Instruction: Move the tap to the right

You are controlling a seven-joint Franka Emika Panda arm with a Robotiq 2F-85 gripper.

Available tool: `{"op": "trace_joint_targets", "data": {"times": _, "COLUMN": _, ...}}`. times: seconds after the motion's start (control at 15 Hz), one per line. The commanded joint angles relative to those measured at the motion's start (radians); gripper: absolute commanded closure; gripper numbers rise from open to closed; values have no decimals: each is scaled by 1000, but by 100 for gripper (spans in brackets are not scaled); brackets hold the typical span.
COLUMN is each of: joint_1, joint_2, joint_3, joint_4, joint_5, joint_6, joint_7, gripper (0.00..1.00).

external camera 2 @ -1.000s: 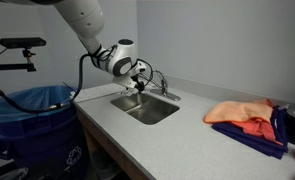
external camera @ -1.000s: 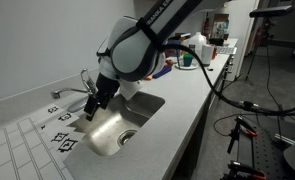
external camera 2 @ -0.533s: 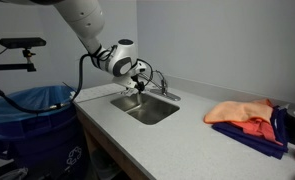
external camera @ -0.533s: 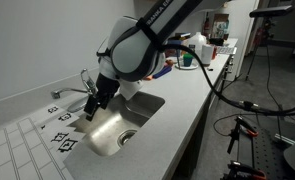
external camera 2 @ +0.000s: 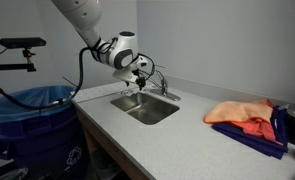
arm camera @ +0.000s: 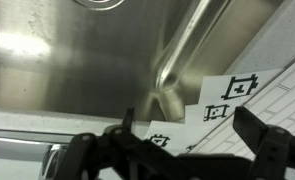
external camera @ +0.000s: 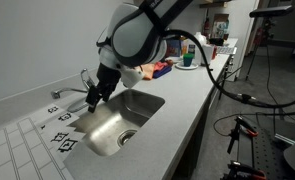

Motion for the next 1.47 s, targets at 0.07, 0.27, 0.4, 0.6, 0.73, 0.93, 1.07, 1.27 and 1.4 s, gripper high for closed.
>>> {"op": "trace_joint_targets", "data": {"times": 0.07, "joint_1": -31, "joint_2": -86, "joint_3": 12, "joint_4": 26, "joint_5": 25, "joint_6": -46, "joint_7": -14, "gripper": 0}}
{"op": "trace_joint_targets", "data": {"times": 0.27, "joint_1": -28, "joint_2": -91, "joint_3": 14, "joint_4": 74, "joint_5": 42, "joint_6": -22, "joint_7": -17, "gripper": 0}}
{"op": "trace_joint_targets", "data": {"times": 0.4, "joint_1": -25, "joint_2": -80, "joint_3": 21, "joint_4": 110, "joint_5": 50, "joint_6": -15, "joint_7": -23, "gripper": 0}}
{"op": "trace_joint_targets", "data": {"times": 0.6, "joint_1": -9, "joint_2": -43, "joint_3": 33, "joint_4": 148, "joint_5": 46, "joint_6": 23, "joint_7": -17, "gripper": 0}}
{"op": "trace_joint_targets", "data": {"times": 0.73, "joint_1": -4, "joint_2": -17, "joint_3": 38, "joint_4": 175, "joint_5": 38, "joint_6": 41, "joint_7": -15, "gripper": 0}}
{"op": "trace_joint_targets", "data": {"times": 0.93, "joint_1": -2, "joint_2": 31, "joint_3": 40, "joint_4": 222, "joint_5": 27, "joint_6": 76, "joint_7": -13, "gripper": 0}}
{"op": "trace_joint_targets", "data": {"times": 1.07, "joint_1": 0, "joint_2": 76, "joint_3": 48, "joint_4": 254, "joint_5": 23, "joint_6": 112, "joint_7": -16, "gripper": 0}}
{"op": "trace_joint_targets", "data": {"times": 1.27, "joint_1": -3, "joint_2": 129, "joint_3": 61, "joint_4": 297, "joint_5": 26, "joint_6": 148, "joint_7": -23, "gripper": 0}}
{"op": "trace_joint_targets", "data": {"times": 1.4, "joint_1": -4, "joint_2": 161, "joint_3": 67, "joint_4": 325, "joint_5": 24, "joint_6": 161, "joint_7": -22, "gripper": 0}}
